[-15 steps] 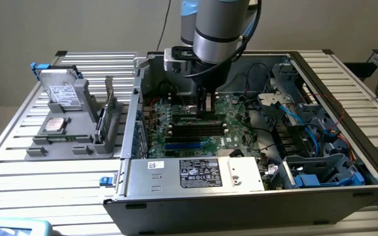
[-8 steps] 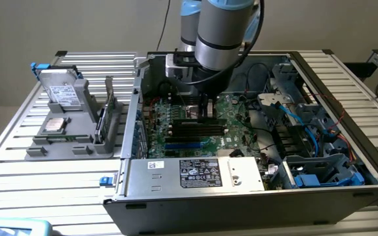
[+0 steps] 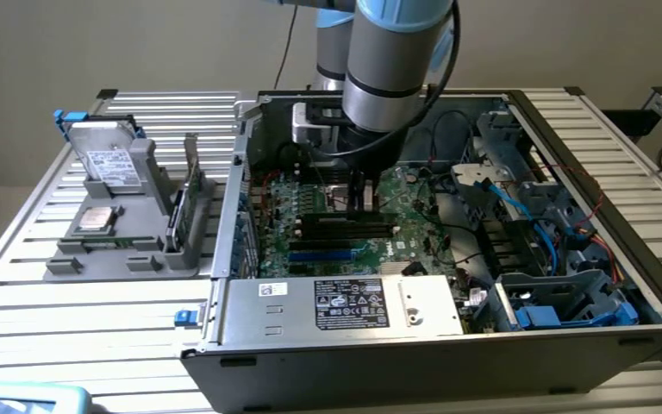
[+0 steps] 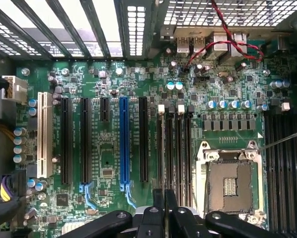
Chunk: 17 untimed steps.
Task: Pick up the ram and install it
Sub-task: 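Insert the ram into the slot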
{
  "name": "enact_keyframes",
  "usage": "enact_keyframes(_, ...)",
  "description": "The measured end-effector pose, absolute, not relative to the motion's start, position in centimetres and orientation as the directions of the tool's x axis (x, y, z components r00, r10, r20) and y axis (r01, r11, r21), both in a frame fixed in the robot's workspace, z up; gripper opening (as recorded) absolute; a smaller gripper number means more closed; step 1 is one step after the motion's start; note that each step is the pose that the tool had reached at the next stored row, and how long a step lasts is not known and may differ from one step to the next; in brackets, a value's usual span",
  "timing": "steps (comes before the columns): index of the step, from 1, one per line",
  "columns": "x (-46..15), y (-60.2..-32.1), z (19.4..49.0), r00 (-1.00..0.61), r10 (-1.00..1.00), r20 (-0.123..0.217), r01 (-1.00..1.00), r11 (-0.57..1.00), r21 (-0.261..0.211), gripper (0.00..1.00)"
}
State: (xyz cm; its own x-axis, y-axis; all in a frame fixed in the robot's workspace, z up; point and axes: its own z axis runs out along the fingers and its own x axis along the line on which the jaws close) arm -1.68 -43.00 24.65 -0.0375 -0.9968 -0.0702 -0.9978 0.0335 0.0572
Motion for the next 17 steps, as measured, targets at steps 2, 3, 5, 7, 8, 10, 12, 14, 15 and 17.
enact_keyframes(2, -1.7, -42.9, 24.5, -0.037, -0.997, -0.070, -0.998, 0.033, 0.057, 0.13)
enact_keyframes(3, -1.8, -42.9, 24.4, -0.037, -0.997, -0.070, -0.998, 0.034, 0.057, 0.13)
enact_keyframes(5, -1.9, -42.9, 24.2, -0.038, -0.997, -0.070, -0.998, 0.034, 0.057, 0.13)
enact_keyframes(7, -1.9, -42.9, 23.9, -0.037, -0.997, -0.070, -0.998, 0.033, 0.057, 0.13)
enact_keyframes(8, -1.9, -42.9, 23.7, -0.037, -0.997, -0.070, -0.998, 0.033, 0.057, 0.13)
enact_keyframes(10, -1.9, -42.8, 23.5, -0.037, -0.997, -0.070, -0.998, 0.034, 0.057, 0.13)
enact_keyframes(12, -1.9, -42.8, 23.5, -0.037, -0.997, -0.070, -0.998, 0.033, 0.057, 0.13)
enact_keyframes(14, -1.9, -42.8, 23.5, -0.037, -0.997, -0.070, -0.998, 0.033, 0.057, 0.13)
enact_keyframes(15, -1.9, -42.8, 23.5, -0.037, -0.997, -0.070, -0.998, 0.033, 0.057, 0.13)
enact_keyframes(17, -1.9, -42.7, 23.4, -0.037, -0.997, -0.070, -0.998, 0.033, 0.057, 0.13)
